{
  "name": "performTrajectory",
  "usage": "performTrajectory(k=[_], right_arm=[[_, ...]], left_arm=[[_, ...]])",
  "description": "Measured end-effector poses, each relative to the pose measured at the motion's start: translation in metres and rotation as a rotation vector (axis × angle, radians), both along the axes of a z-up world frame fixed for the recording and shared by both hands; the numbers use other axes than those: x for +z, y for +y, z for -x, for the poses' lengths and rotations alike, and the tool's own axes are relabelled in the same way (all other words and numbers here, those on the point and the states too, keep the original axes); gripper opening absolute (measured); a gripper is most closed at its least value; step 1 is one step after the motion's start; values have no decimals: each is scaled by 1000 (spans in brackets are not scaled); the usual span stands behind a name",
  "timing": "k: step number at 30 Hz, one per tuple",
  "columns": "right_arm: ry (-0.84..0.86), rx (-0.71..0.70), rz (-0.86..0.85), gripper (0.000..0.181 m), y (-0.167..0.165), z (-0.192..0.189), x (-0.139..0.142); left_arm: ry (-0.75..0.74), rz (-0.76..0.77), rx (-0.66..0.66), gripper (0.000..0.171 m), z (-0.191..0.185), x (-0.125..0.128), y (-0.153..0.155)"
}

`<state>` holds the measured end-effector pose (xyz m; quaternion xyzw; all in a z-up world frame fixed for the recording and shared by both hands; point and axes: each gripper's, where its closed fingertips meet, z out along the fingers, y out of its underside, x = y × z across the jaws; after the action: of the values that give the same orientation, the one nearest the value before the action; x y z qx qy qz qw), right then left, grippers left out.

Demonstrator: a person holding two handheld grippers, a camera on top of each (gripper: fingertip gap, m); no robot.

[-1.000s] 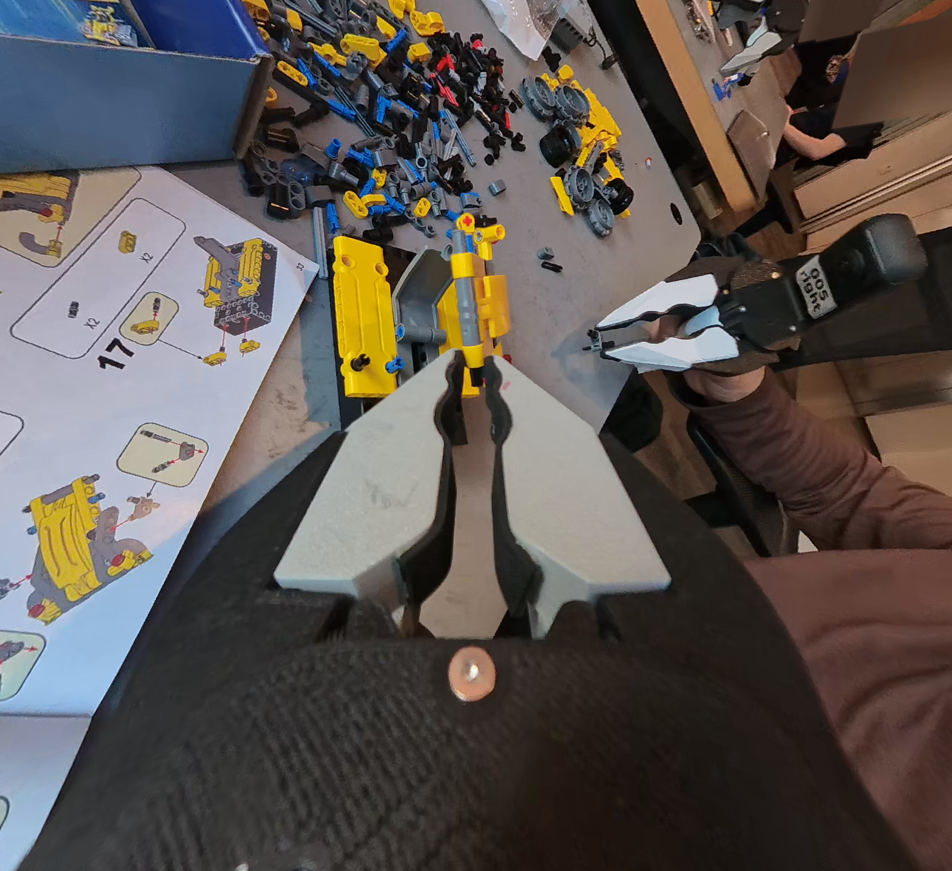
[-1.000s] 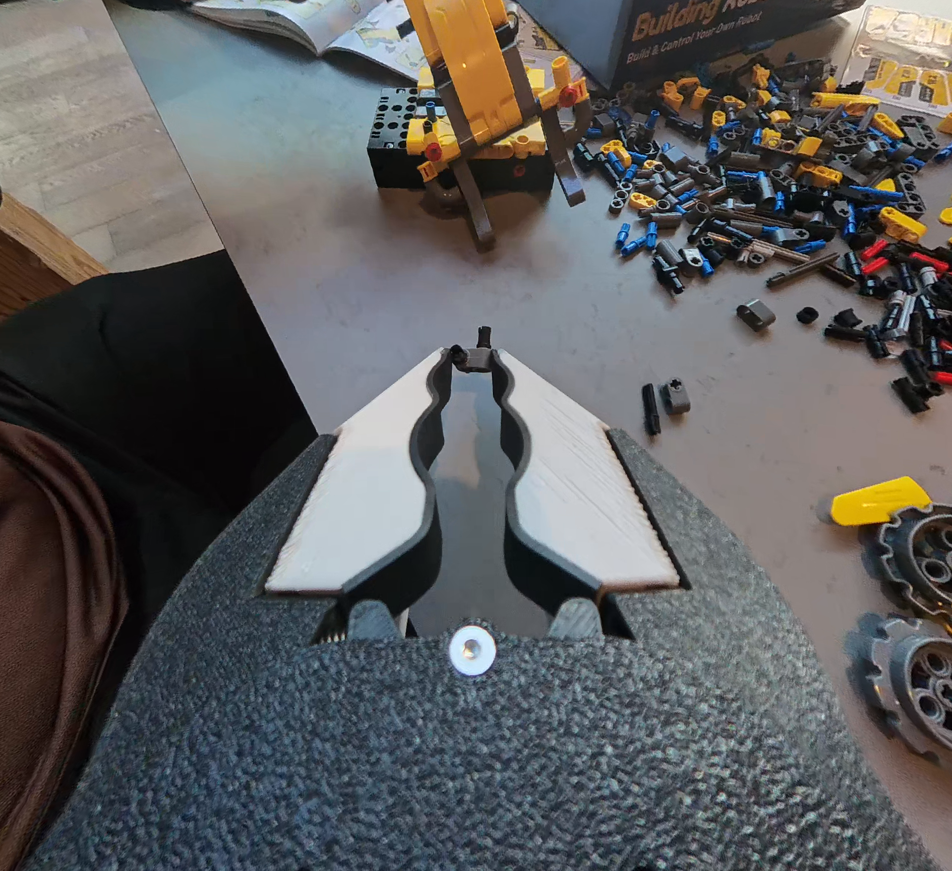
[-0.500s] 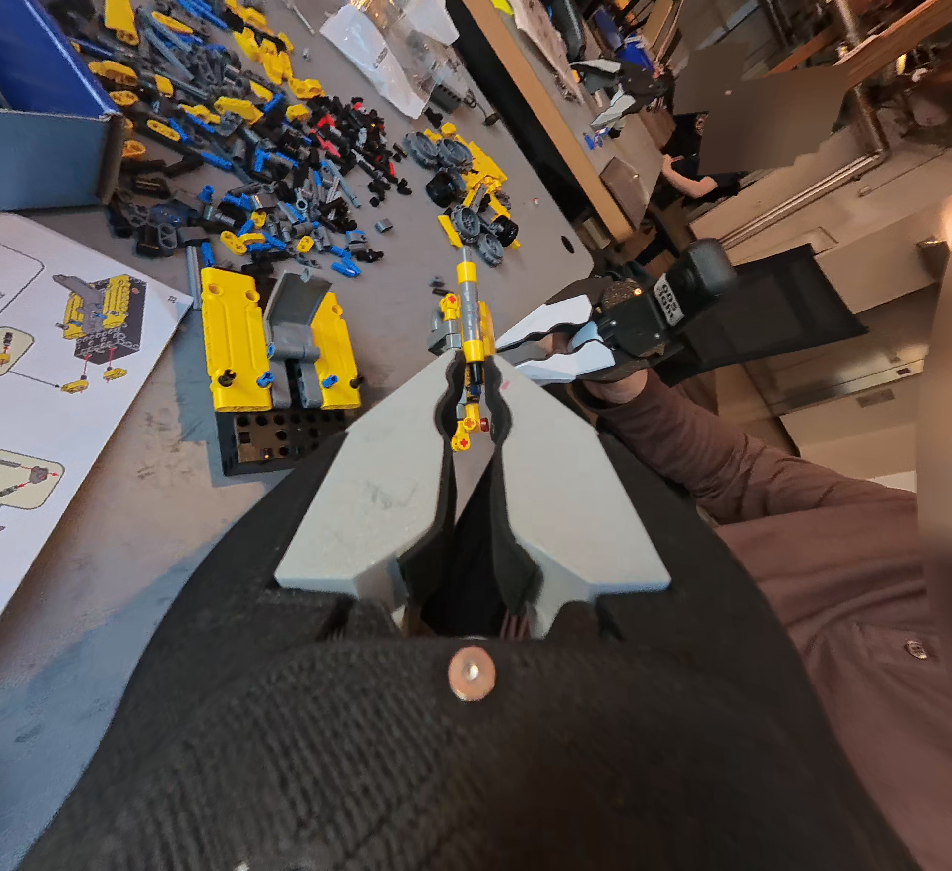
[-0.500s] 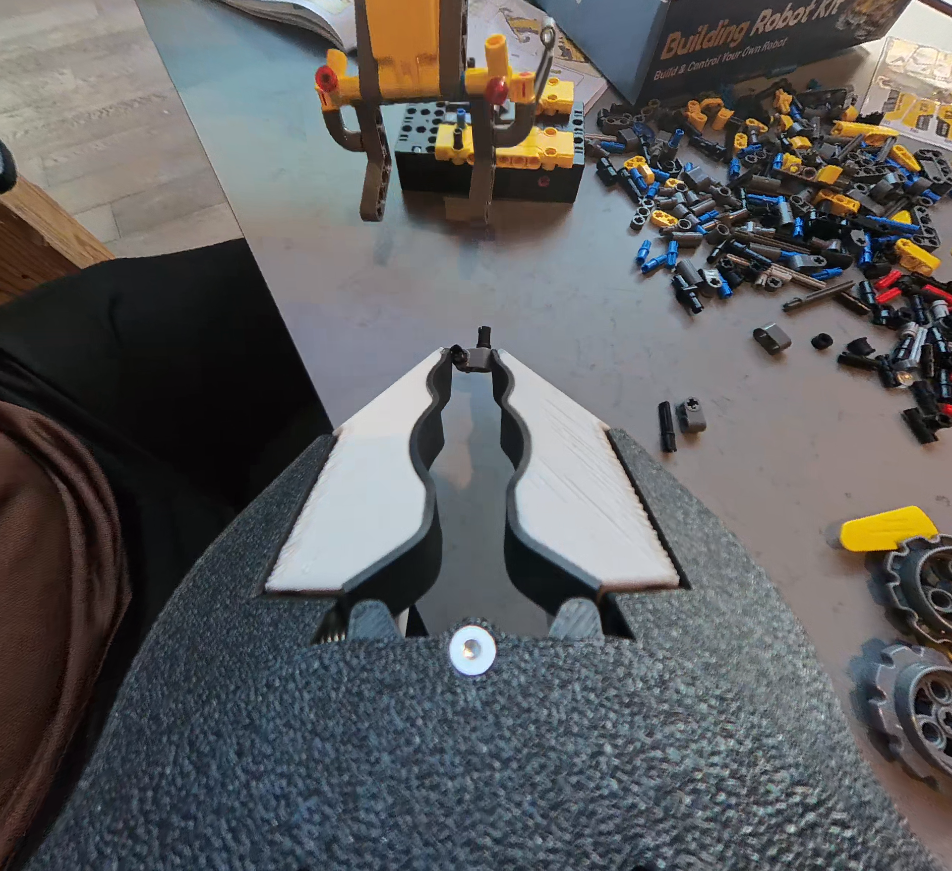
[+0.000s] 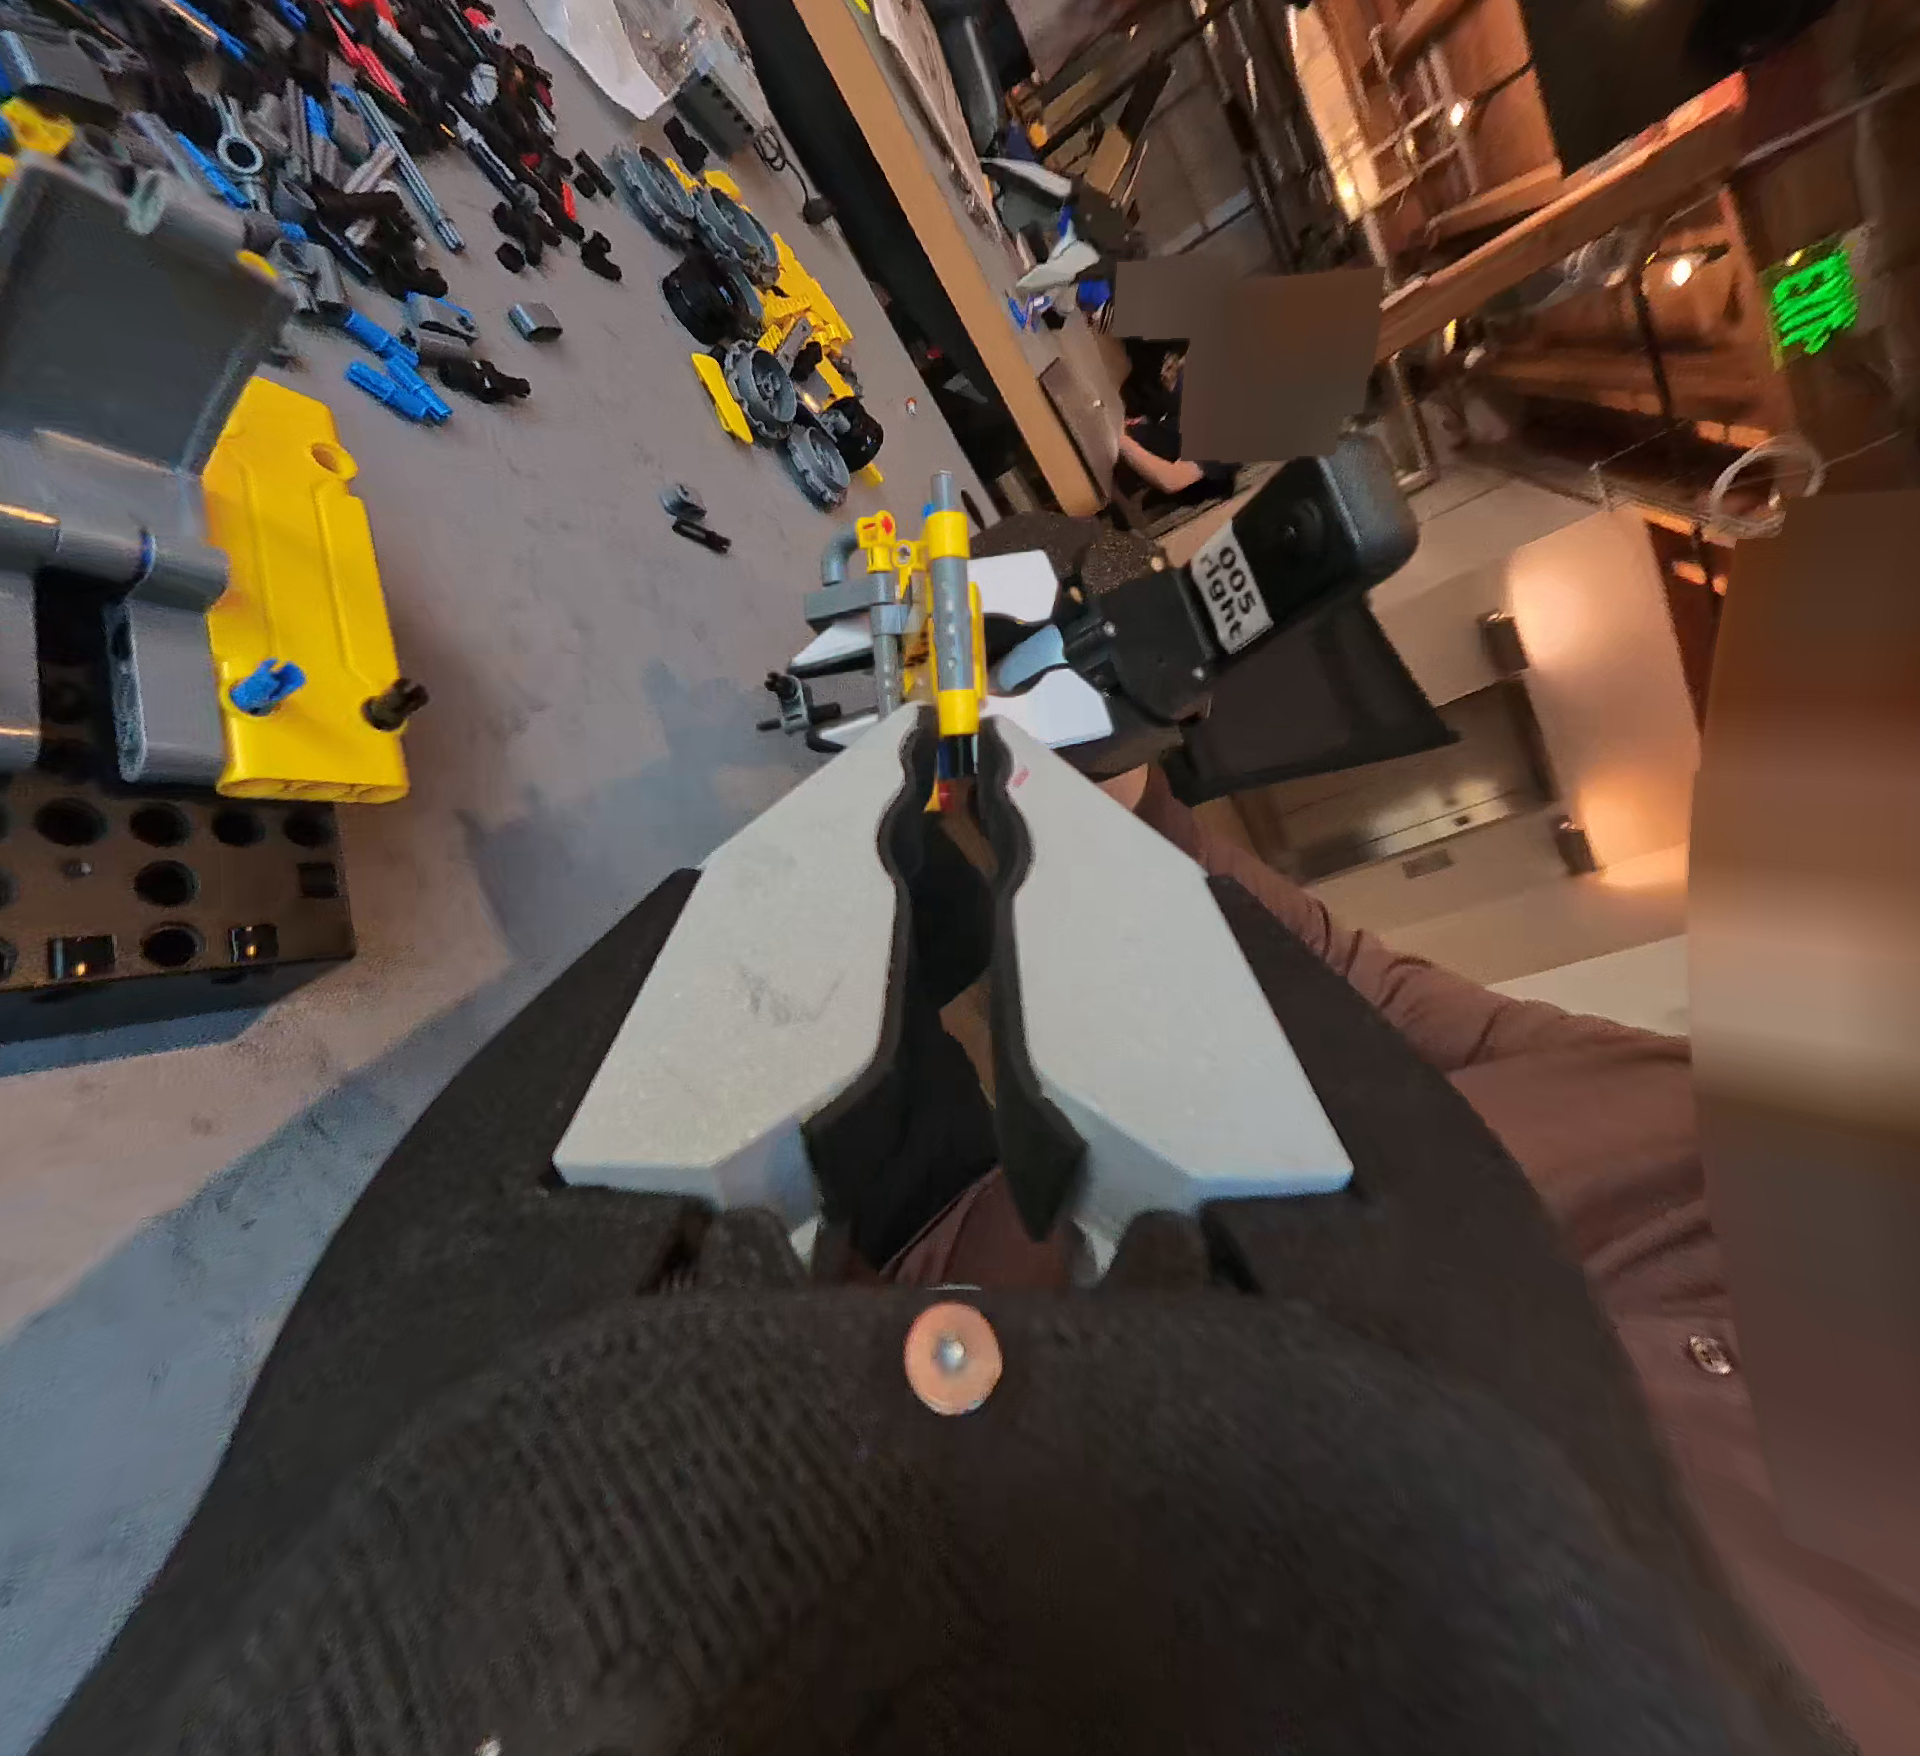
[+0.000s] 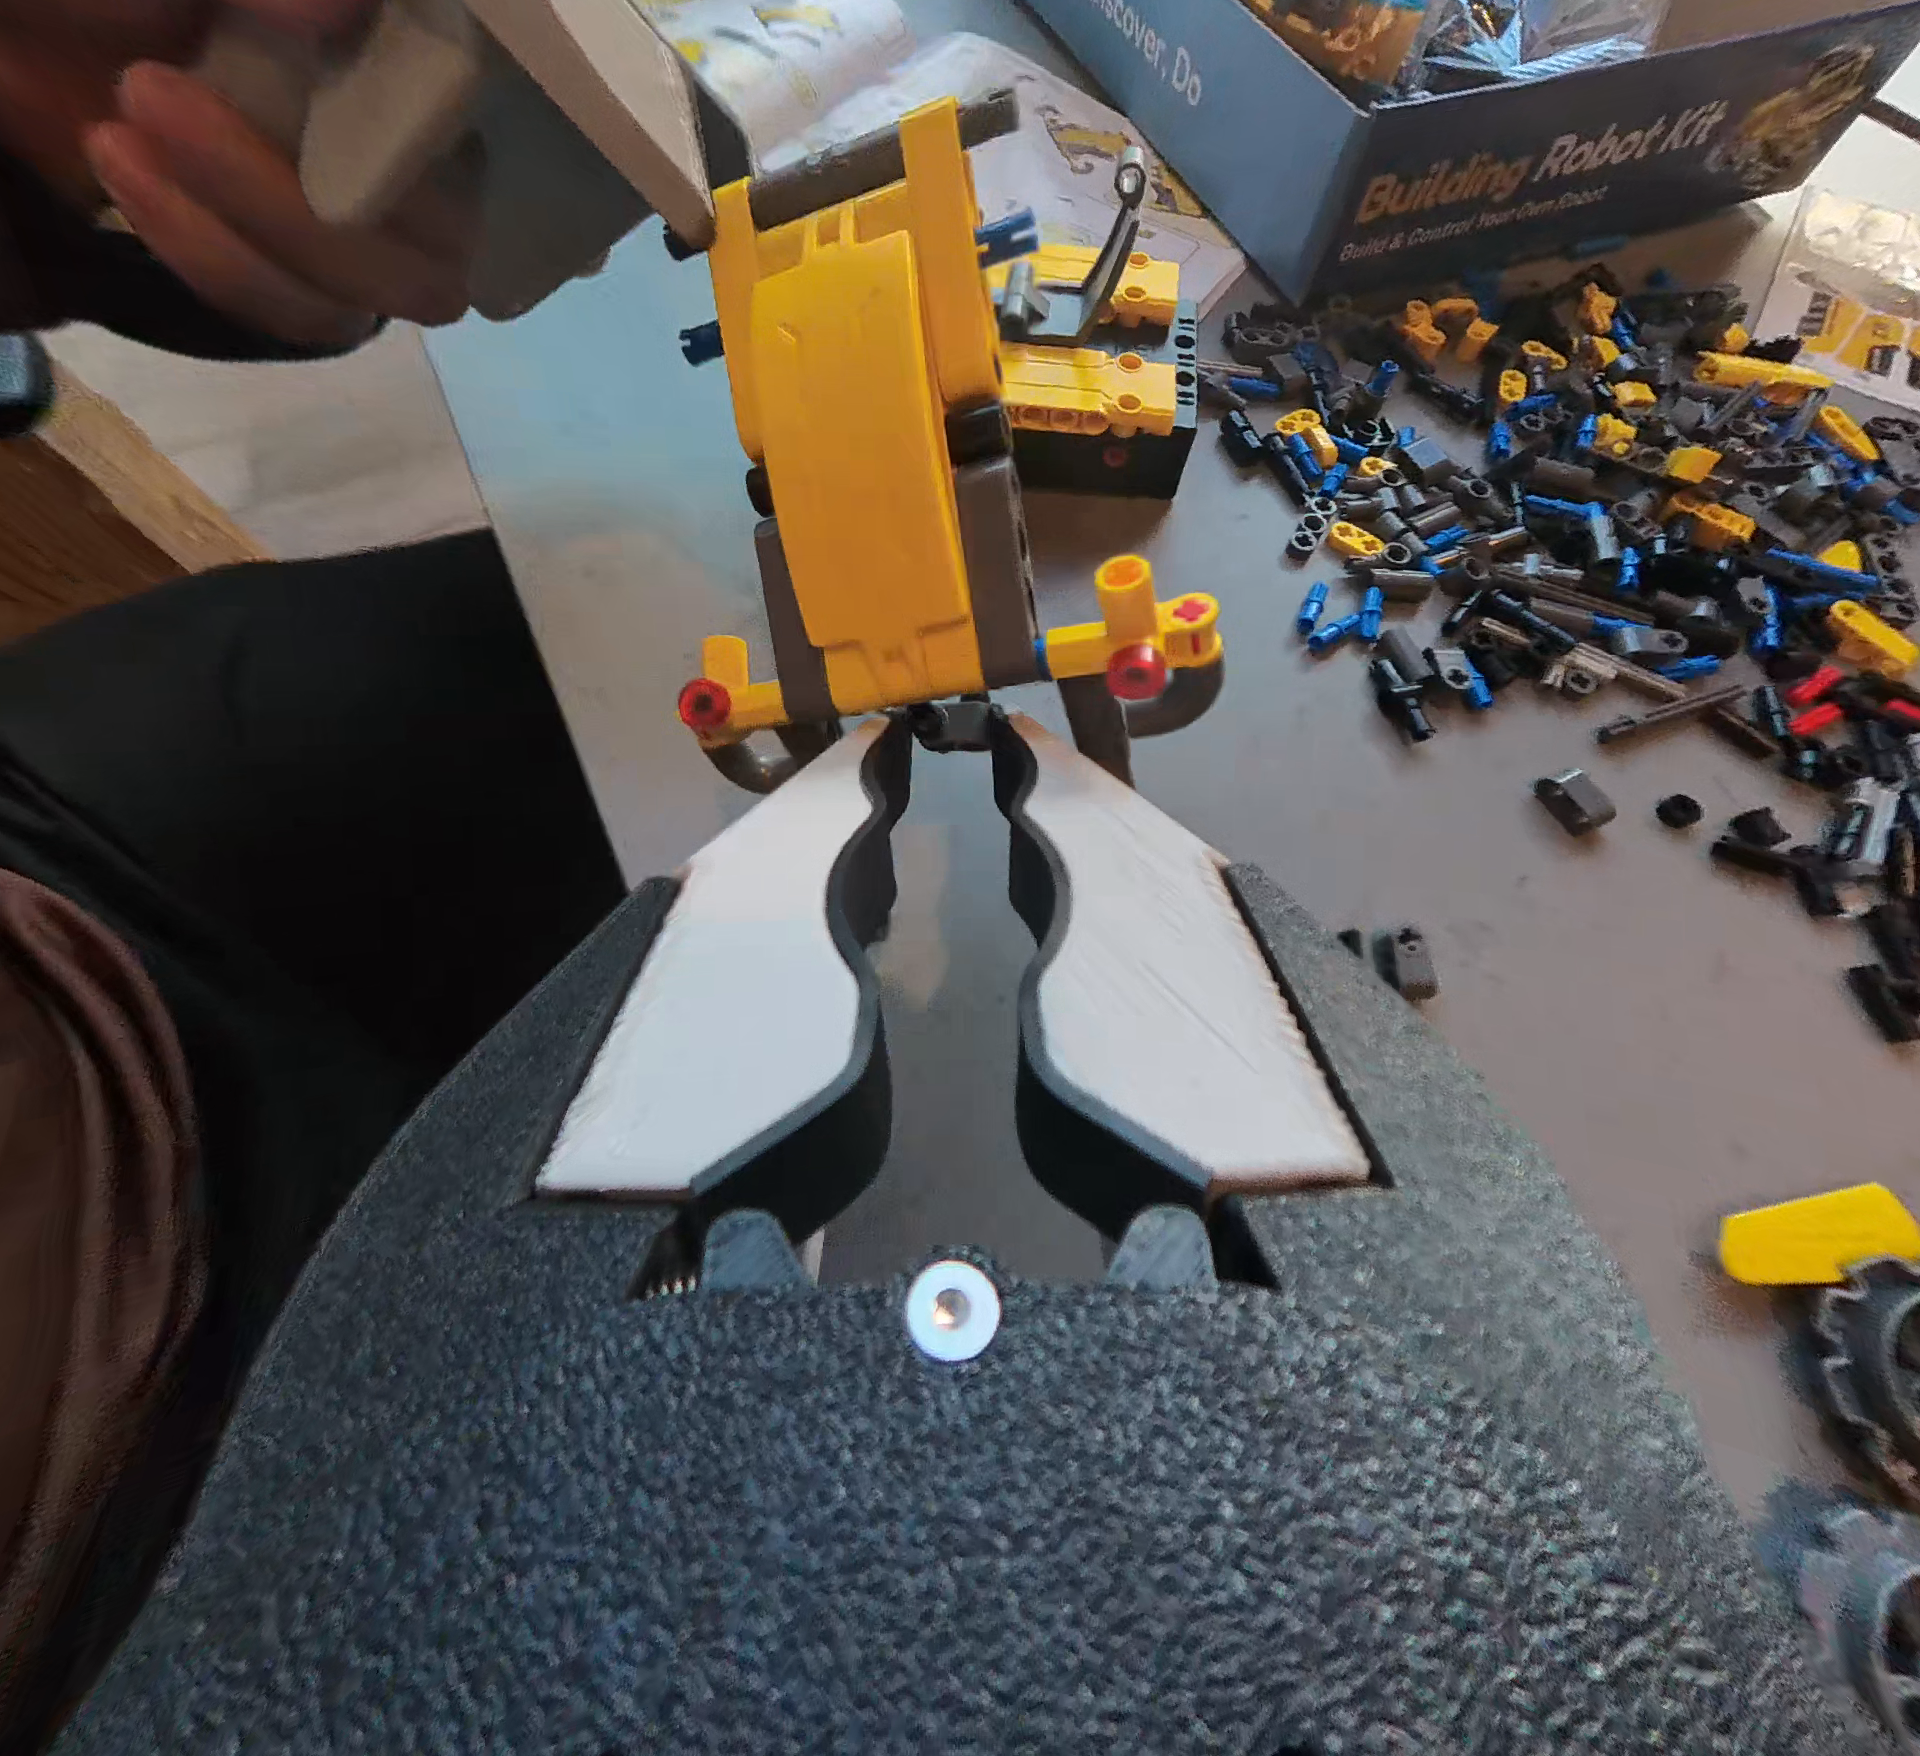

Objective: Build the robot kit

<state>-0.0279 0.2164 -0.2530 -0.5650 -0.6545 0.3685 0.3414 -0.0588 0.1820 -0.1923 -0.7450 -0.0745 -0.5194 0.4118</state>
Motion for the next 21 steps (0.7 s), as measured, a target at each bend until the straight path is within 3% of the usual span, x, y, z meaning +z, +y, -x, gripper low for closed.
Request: performTrajectory(k=[4,7,11,15,21], right_arm=[[-33,58,-81,11,5,-3,-6],[-47,16,-134,11,19,-14,-5],[-32,-3,-106,11,20,-23,4],[-24,79,-46,12,-8,-25,11],[-123,40,-127,12,-4,-23,-13]], left_arm=[[-64,3,20,5,7,-2,3],[-73,-25,71,4,25,5,-1],[114,-41,159,5,47,4,-9],[183,-62,215,5,47,5,-12],[316,-102,260,5,55,17,-3]])
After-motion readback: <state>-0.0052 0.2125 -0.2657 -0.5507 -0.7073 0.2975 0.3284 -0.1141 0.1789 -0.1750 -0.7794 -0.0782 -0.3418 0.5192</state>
